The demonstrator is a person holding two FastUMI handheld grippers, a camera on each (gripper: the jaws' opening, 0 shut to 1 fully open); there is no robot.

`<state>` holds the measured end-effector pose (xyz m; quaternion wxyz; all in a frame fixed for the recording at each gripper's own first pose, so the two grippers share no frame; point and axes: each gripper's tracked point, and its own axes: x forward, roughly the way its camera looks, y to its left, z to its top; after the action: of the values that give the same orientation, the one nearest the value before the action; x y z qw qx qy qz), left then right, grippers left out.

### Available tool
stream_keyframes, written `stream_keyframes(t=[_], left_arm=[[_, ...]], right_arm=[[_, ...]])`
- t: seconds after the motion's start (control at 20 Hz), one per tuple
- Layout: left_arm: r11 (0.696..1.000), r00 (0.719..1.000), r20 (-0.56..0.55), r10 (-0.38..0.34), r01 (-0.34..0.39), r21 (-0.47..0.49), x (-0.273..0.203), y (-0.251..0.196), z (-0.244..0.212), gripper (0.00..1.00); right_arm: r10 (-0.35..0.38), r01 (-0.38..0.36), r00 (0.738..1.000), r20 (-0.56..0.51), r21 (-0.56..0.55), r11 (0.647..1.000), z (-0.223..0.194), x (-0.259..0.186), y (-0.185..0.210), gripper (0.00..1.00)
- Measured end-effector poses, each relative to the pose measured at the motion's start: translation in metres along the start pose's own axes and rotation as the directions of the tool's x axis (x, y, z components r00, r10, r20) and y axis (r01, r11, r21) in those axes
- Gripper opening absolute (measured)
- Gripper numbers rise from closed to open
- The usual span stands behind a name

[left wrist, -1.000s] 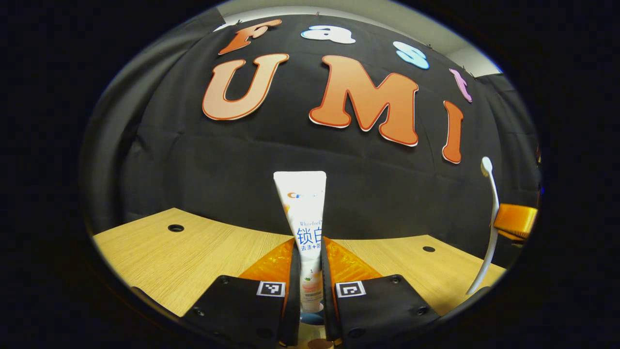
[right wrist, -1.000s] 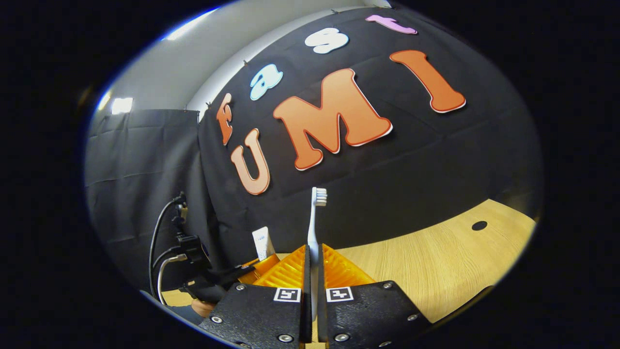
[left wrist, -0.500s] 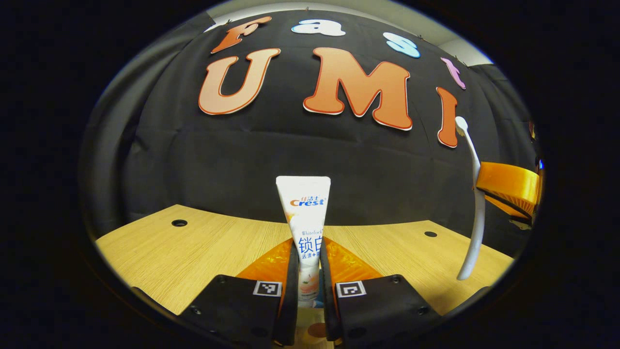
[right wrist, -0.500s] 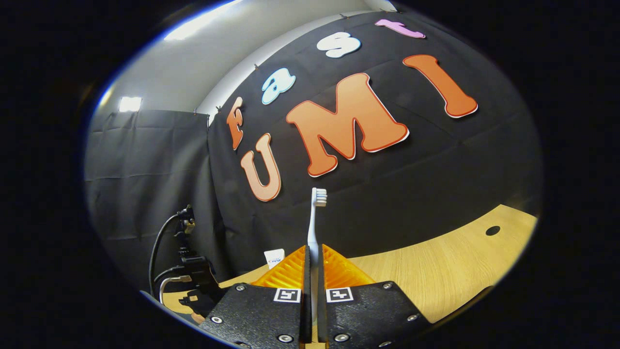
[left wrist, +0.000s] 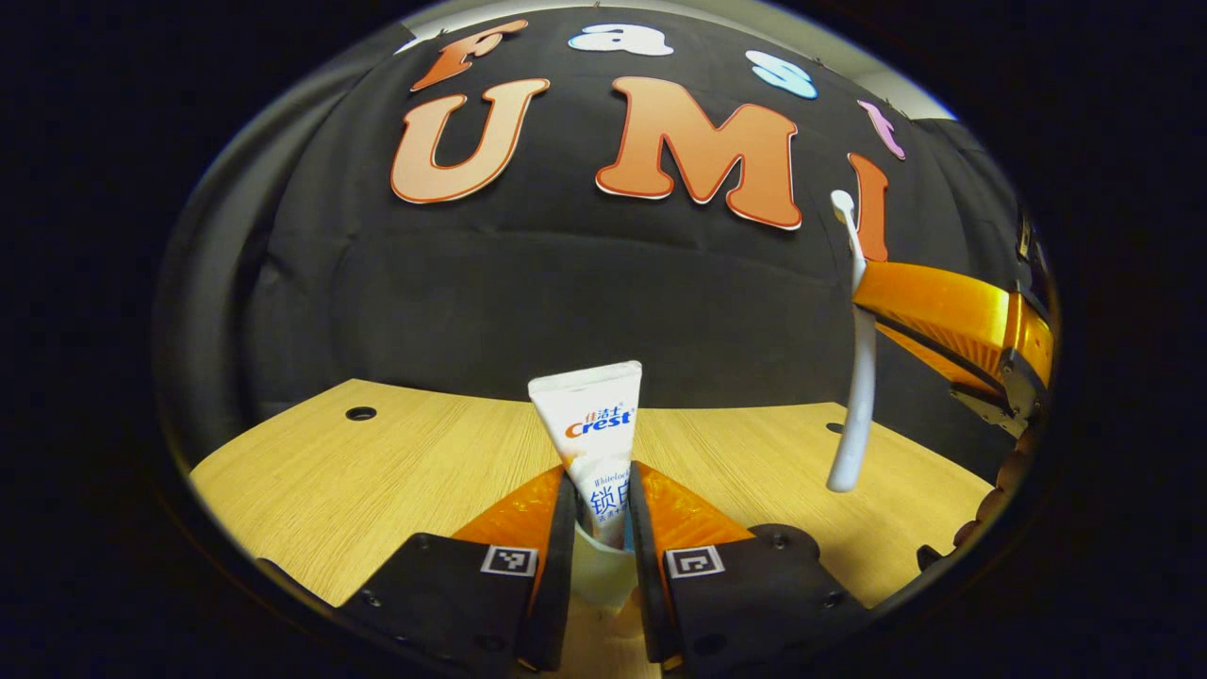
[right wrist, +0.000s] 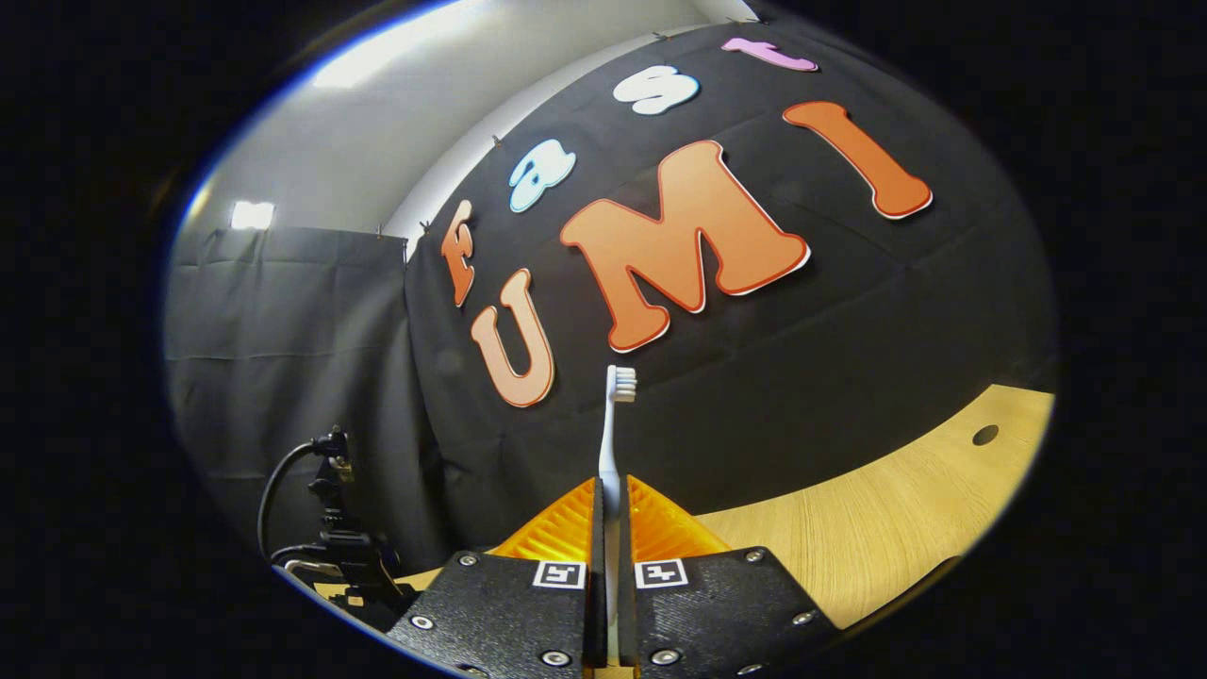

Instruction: Put the toothbrush and toothpaste on the desktop into the cup, then pick up the cup and place it on the coaster on the desktop.

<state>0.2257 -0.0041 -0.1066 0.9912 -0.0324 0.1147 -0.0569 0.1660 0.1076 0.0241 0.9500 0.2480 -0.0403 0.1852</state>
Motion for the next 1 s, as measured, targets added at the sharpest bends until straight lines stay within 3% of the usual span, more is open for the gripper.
stream_keyframes(t=[0.25,0.4,0.45,0.55,0.6,0.65,0.7,0.8,1.0], left_arm=[[1.000,1.000,-0.021,0.020,-0.020,0.004,-0.006,0.009,-0.004,0.46],[0.999,1.000,0.017,0.026,-0.026,0.021,-0.020,0.011,0.008,0.48],[0.999,0.999,0.029,0.019,-0.019,0.025,-0.025,0.011,0.012,0.45],[0.999,0.999,0.041,0.028,-0.029,0.019,-0.031,0.014,0.014,0.55],[0.999,0.998,0.047,0.033,-0.034,0.015,-0.033,0.018,0.016,0.67],[0.999,0.998,0.053,0.039,-0.039,0.011,-0.037,0.021,0.019,0.70],[0.999,0.997,0.054,0.046,-0.047,0.012,-0.041,0.023,0.019,0.82],[0.998,0.996,0.072,0.057,-0.058,0.018,-0.050,0.027,0.028,0.95],[0.998,0.991,0.120,0.060,-0.063,0.022,-0.066,0.028,0.045,0.98]], right_arm=[[0.055,-0.057,0.997,0.062,0.019,0.998,0.001,0.012,0.020,0.05],[0.055,-0.056,0.995,0.081,0.012,0.998,-0.001,0.021,0.022,0.05],[0.057,-0.058,0.995,0.086,0.010,0.998,-0.004,0.025,0.024,0.05],[0.056,-0.056,0.994,0.098,0.001,0.998,-0.008,0.032,0.024,0.05],[0.055,-0.055,0.994,0.095,-0.003,0.998,-0.014,0.035,0.023,0.05],[0.059,-0.059,0.994,0.090,-0.001,0.998,-0.020,0.036,0.025,0.05],[0.066,-0.066,0.994,0.087,-0.001,0.998,-0.024,0.037,0.027,0.05],[0.062,-0.060,0.995,0.079,-0.023,0.998,-0.033,0.041,0.025,0.05],[0.050,-0.047,0.997,0.059,-0.046,0.998,-0.047,0.047,0.018,0.05]])
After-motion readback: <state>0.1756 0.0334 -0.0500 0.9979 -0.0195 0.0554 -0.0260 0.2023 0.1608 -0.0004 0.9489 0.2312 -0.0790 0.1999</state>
